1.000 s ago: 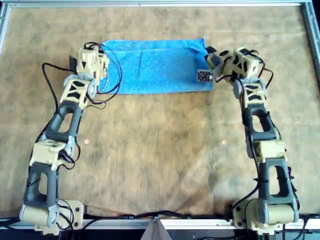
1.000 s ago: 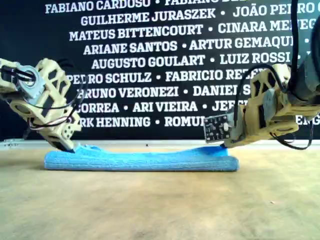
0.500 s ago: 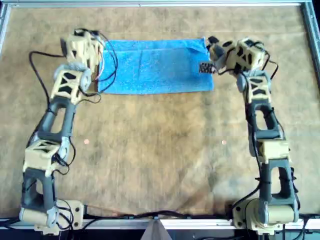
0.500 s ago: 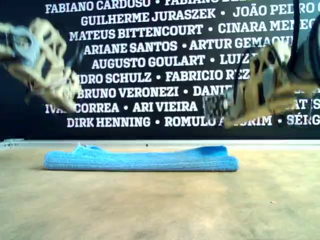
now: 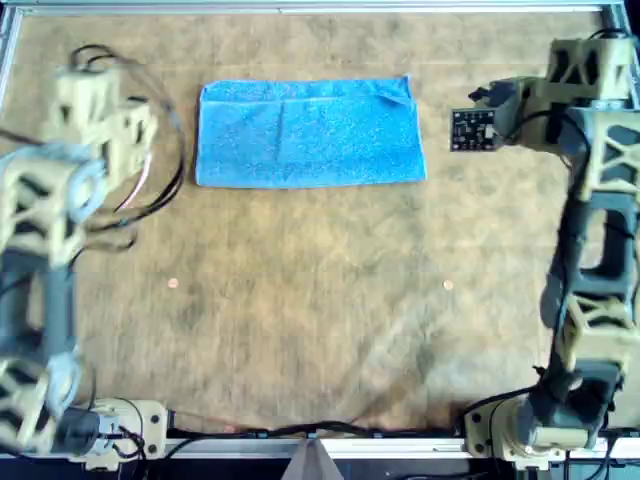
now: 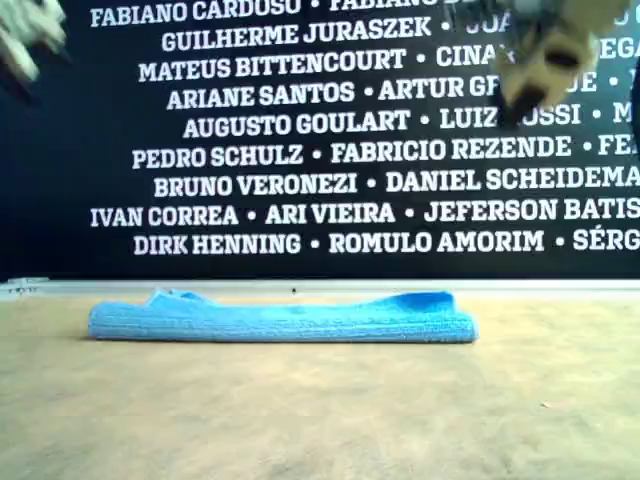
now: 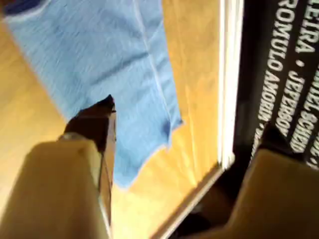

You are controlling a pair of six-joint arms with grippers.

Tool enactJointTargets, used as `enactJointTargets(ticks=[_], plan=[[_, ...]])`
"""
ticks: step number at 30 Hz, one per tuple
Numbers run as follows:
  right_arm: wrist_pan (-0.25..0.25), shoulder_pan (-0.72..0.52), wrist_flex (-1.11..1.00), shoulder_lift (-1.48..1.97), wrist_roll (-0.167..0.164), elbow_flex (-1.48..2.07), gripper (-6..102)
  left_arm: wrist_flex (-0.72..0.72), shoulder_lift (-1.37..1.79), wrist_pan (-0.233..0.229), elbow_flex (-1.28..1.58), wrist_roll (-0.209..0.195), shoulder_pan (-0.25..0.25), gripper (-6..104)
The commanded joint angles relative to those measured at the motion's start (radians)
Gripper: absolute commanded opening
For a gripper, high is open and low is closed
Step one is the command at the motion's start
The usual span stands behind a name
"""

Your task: Fold a cloth

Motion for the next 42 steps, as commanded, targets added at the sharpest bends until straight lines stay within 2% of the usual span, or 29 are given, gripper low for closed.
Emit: enactJointTargets(ticks=[1,5,8,11,16,17,21,24,29,33,42], plan=[[0.003,-0.034,0.02,0.265,0.011,0.012,70,0.112,0.256,-0.003,0.018,-0.015,0.02,100],[0.003,-0.029,0.028,0.497,0.015,0.186,70,0.156,0.408,-0.006,0.077,-0.109,0.025,100],[0.003,-0.031,0.026,0.721,0.002,0.42,70,0.156,0.528,-0.006,0.163,-0.181,0.023,100],[0.003,-0.044,0.012,0.959,-0.002,0.716,70,0.156,0.626,-0.006,0.282,-0.216,0.023,100],[0.005,-0.043,-0.032,1.313,-0.005,1.19,70,0.112,0.819,-0.005,0.554,-0.218,0.023,100],[0.005,-0.044,-0.066,1.374,-0.014,1.261,70,0.08,0.868,-0.005,0.615,-0.218,0.023,100],[0.005,-0.044,-0.288,1.655,-0.114,1.565,70,-0.155,1.123,-0.006,0.919,-0.218,0.025,100],[0.005,-0.046,-0.472,1.83,-0.143,1.801,70,-0.33,1.338,-0.006,1.207,-0.206,0.025,100],[0.006,-0.048,-0.699,1.973,-0.144,2.134,70,-0.454,1.427,-0.008,1.529,-0.204,0.025,100],[0.006,-0.049,-0.887,1.987,-0.146,2.315,70,-0.512,1.427,-0.008,1.632,-0.204,0.025,100],[0.006,-0.049,-1.243,1.985,-0.146,2.589,69,-0.747,1.425,-0.008,1.882,-0.202,0.025,100]])
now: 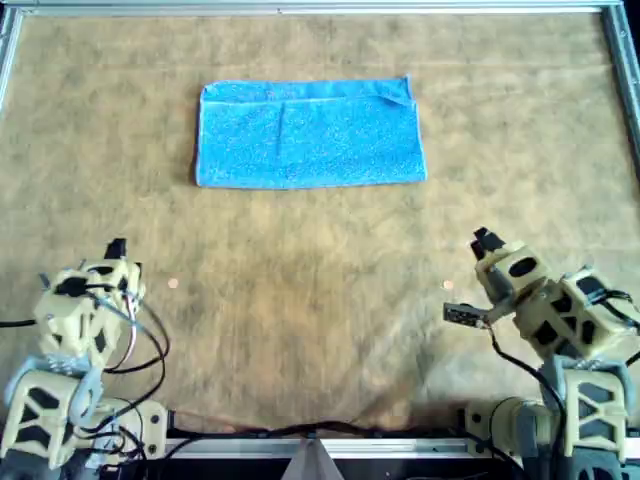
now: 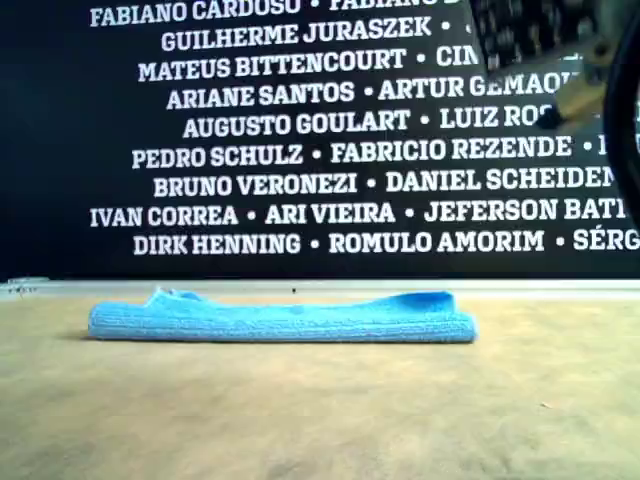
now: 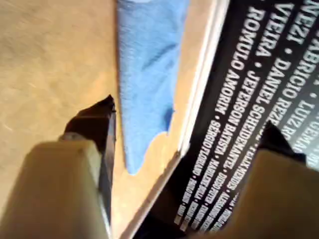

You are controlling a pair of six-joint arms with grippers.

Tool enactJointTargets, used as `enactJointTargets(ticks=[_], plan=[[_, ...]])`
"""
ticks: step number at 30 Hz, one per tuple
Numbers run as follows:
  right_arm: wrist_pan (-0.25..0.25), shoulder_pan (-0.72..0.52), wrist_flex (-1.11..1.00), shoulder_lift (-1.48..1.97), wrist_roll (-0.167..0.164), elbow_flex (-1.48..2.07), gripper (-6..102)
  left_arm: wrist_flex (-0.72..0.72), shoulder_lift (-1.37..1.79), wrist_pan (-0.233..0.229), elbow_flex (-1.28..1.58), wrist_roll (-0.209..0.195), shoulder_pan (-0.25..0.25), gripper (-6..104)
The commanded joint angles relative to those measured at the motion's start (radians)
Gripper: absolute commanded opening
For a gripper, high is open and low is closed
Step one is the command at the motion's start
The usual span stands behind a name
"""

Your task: Fold a cloth

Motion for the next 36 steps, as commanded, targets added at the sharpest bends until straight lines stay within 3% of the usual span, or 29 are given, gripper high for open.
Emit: enactJointTargets(ticks=[1,8,22,24,30,34,36], plan=[[0.005,-0.008,-0.15,0.021,-0.003,0.049,69,-0.097,0.012,-0.005,0.06,0.006,0.021,100],[-0.009,0.0,-0.236,0.026,-0.003,0.244,70,-0.114,0.012,-0.005,0.175,0.005,0.021,99],[0.0,0.015,-0.219,-0.005,0.017,0.192,70,-0.115,0.012,0.015,0.155,-0.011,0.006,100],[0.002,0.015,-0.218,-0.043,0.038,0.15,70,-0.115,0.005,0.017,0.127,-0.011,0.006,100],[-0.014,0.018,-0.219,-0.383,0.17,-0.081,70,-0.118,-0.103,0.017,0.078,0.005,0.005,100],[-0.014,0.018,-0.219,-0.689,0.19,-0.272,70,-0.121,-0.249,0.018,-0.037,0.008,-0.003,100],[-0.014,0.018,-0.219,-0.838,0.19,-0.373,70,-0.14,-0.342,0.026,-0.112,0.008,-0.043,100]])
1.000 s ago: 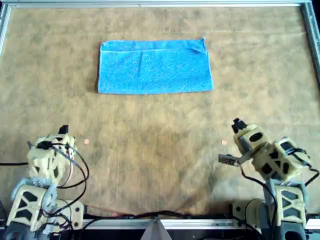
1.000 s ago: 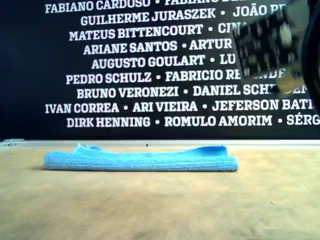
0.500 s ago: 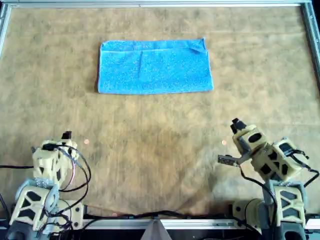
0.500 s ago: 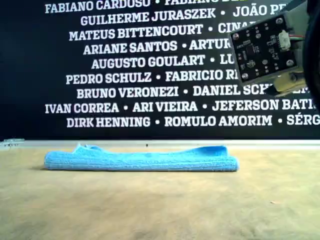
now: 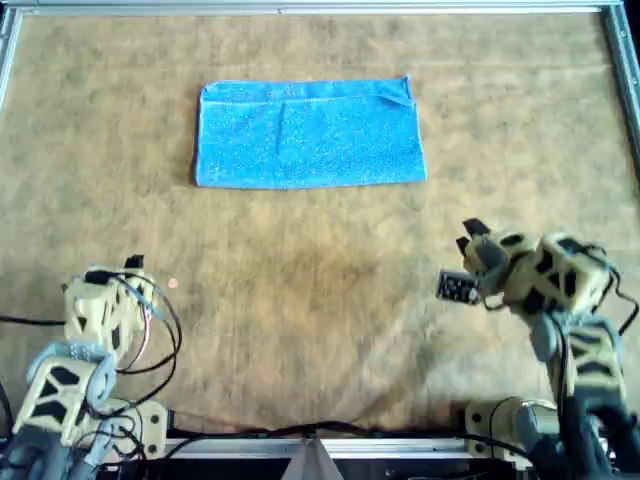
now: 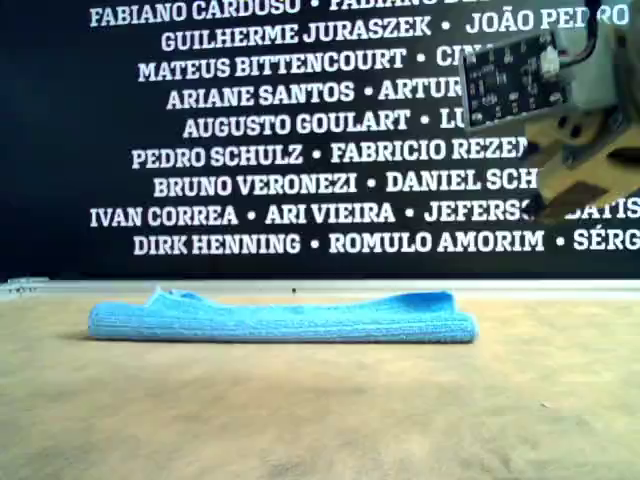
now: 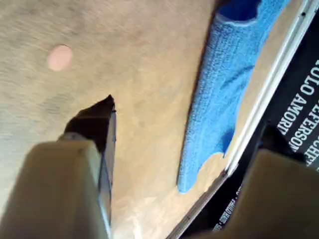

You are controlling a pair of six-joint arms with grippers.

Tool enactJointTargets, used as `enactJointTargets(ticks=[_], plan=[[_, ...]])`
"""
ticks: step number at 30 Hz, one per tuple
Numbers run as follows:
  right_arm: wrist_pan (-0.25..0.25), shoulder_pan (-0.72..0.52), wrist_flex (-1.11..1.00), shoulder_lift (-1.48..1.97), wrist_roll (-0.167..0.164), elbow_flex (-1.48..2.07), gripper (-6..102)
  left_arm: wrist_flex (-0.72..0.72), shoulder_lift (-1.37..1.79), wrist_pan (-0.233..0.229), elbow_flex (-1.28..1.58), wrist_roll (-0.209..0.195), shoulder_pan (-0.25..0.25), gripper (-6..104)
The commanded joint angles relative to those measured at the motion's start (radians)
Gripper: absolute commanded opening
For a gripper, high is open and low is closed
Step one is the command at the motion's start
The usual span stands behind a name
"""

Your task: Fold a cloth

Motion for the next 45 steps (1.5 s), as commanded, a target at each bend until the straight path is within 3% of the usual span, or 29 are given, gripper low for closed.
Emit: enactJointTargets(ticks=[1,5,11,16,19,24,27,35,40,45], plan=[[-0.006,0.003,-0.044,-0.241,0.008,-0.201,70,-0.071,-0.14,0.021,-0.176,0.009,-0.067,100],[0.002,0.003,-0.044,-0.476,0.009,-0.379,70,-0.201,-0.387,0.026,-0.302,0.008,-0.127,100],[0.009,0.003,-0.043,-0.762,0.012,-0.606,70,-0.382,-0.864,0.026,-0.538,0.008,-0.124,100],[0.009,0.044,-0.043,-0.879,0.078,-0.709,70,-0.443,-1.259,0.014,-0.776,0.009,-0.12,100],[0.011,0.098,-0.043,-0.917,0.083,-0.764,70,-0.454,-1.407,0.009,-0.913,0.014,-0.118,100],[0.014,0.135,-0.043,-1.011,0.072,-0.854,70,-0.454,-1.522,0.008,-1.065,0.098,-0.118,100],[0.063,0.138,-0.041,-1.078,0.069,-0.914,70,-0.456,-1.557,0.008,-1.108,0.126,-0.117,100],[0.311,0.242,0.163,-1.218,0.066,-1.157,70,-0.456,-1.562,0.006,-1.193,0.126,-0.092,100],[0.339,0.272,0.245,-1.336,0.066,-1.338,70,-0.456,-1.637,0.006,-1.269,0.126,-0.046,100],[0.339,0.275,0.318,-1.414,0.066,-1.468,70,-0.456,-1.727,0.006,-1.331,0.126,-0.041,100]])
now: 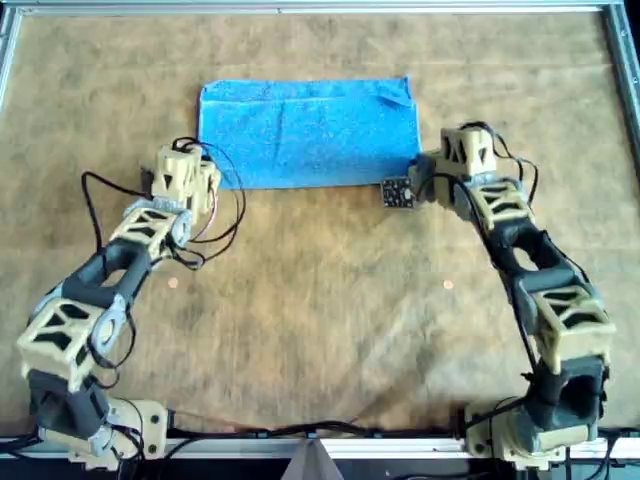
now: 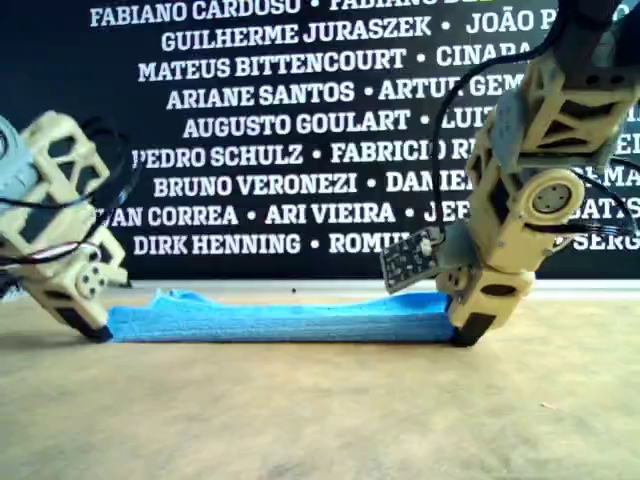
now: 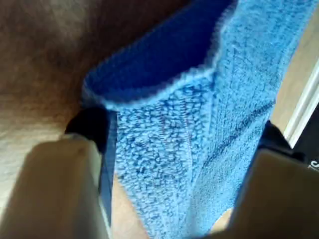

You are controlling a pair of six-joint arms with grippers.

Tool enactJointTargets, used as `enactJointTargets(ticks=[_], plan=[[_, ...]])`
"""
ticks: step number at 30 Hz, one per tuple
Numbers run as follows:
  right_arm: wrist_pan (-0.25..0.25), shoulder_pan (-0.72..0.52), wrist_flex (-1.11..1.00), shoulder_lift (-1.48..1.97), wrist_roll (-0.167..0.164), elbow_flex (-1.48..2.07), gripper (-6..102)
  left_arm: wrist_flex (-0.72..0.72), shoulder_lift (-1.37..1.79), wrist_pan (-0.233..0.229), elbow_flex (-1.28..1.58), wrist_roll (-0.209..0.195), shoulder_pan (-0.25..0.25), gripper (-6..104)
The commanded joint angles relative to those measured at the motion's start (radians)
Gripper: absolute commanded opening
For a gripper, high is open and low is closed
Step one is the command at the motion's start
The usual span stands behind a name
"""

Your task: Fold a cloth

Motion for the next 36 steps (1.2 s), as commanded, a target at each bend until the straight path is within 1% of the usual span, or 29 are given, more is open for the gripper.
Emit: enactJointTargets(ticks=[1,6,15,24,26,28,31,33,34,36], plan=[[0.005,0.009,0.058,-0.014,-0.006,-0.12,70,-0.023,-0.008,-0.006,-0.084,0.006,0.018,100],[0.005,0.009,0.1,-0.049,-0.006,-0.192,70,-0.02,-0.035,-0.006,-0.117,0.008,0.02,100],[0.005,0.011,0.101,-0.069,-0.006,-0.198,69,-0.018,-0.06,-0.006,-0.103,0.008,0.018,99],[-0.009,0.011,0.101,-0.071,-0.006,-0.198,68,-0.018,-0.118,-0.006,-0.118,0.009,0.015,99],[-0.009,0.011,0.101,-0.071,-0.006,-0.198,68,-0.018,-0.117,-0.006,-0.112,0.009,0.017,96],[-0.009,0.011,0.101,-0.071,-0.006,-0.198,65,-0.017,-0.104,-0.006,-0.098,0.009,0.017,90],[-0.009,0.009,0.101,-0.071,-0.006,-0.198,51,-0.017,-0.1,-0.006,-0.098,0.008,0.017,73],[-0.011,0.009,0.092,-0.069,0.003,-0.198,40,-0.018,-0.098,0.003,-0.1,0.003,0.017,58],[-0.011,0.008,0.086,-0.066,0.009,-0.198,35,-0.018,-0.098,0.011,-0.104,-0.002,0.017,49],[-0.011,0.008,0.083,-0.058,0.011,-0.198,25,-0.02,-0.098,0.012,-0.118,-0.006,0.017,30]])
